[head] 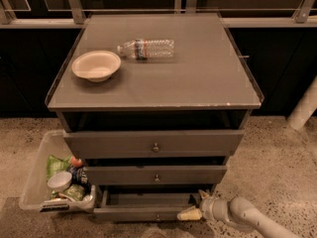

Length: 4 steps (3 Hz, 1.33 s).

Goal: Open bottom drawer

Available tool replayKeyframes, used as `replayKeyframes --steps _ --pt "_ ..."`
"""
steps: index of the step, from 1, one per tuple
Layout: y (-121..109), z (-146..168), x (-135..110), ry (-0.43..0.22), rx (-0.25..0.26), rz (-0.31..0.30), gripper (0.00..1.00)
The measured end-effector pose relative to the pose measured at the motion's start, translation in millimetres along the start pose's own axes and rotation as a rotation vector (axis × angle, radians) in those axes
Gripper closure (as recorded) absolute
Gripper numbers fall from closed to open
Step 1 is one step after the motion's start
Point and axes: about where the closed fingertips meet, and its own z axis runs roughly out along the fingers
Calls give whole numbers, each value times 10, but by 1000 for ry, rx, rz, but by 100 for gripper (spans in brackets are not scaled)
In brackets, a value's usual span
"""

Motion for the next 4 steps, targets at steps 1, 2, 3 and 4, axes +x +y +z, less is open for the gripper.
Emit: replayKeyframes --steps 1,2,3,4 --pt "29 199 159 3 -30 58 0" --pt "48 318 262 13 -50 95 0" --pt "51 313 256 13 -50 95 0" --pt "114 224 370 23 -41 139 0"
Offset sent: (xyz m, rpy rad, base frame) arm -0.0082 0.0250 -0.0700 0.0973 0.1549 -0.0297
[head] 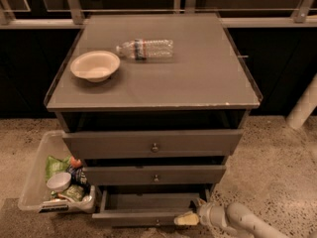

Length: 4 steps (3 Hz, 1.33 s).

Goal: Open bottom drawer

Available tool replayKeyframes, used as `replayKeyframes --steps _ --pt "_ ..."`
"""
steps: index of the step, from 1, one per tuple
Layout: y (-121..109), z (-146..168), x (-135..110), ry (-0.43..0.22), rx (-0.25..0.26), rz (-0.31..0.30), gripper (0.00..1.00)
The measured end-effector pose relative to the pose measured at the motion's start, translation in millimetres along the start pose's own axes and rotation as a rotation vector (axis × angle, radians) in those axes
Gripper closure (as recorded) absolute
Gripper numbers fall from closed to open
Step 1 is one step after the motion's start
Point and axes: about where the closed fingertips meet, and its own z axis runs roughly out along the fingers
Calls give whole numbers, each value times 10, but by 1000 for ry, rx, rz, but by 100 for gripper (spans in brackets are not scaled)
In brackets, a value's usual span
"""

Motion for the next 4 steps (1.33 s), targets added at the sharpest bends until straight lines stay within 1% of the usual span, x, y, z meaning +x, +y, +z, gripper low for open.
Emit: replayKeyframes --steps 1,2,3,4 --pt "17 -24 -28 0 0 0 0" --pt "162 -238 185 -4 7 55 0" --pt "160 -241 165 -4 7 55 0" --pt "181 -493 103 -69 64 36 0"
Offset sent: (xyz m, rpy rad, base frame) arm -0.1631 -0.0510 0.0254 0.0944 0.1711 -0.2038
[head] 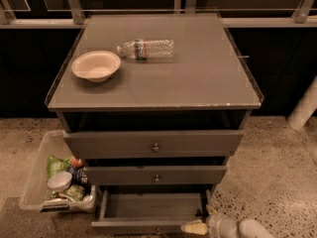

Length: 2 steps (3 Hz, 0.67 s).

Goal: Open bottom drawer

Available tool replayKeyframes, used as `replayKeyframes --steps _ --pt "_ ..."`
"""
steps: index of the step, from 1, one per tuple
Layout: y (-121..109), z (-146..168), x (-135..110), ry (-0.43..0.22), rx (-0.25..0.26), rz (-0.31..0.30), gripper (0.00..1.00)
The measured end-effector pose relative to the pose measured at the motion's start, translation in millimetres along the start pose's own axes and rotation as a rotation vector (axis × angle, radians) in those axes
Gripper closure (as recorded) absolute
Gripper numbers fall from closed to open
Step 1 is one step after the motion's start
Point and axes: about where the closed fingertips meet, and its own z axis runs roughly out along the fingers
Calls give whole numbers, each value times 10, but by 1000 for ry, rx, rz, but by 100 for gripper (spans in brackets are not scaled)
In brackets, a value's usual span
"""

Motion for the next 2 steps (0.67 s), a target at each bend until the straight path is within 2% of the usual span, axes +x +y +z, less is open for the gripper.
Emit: replayKeyframes --steps 1,2 --pt "-69 -243 111 -40 45 37 0" --pt "-68 -243 111 -40 45 37 0"
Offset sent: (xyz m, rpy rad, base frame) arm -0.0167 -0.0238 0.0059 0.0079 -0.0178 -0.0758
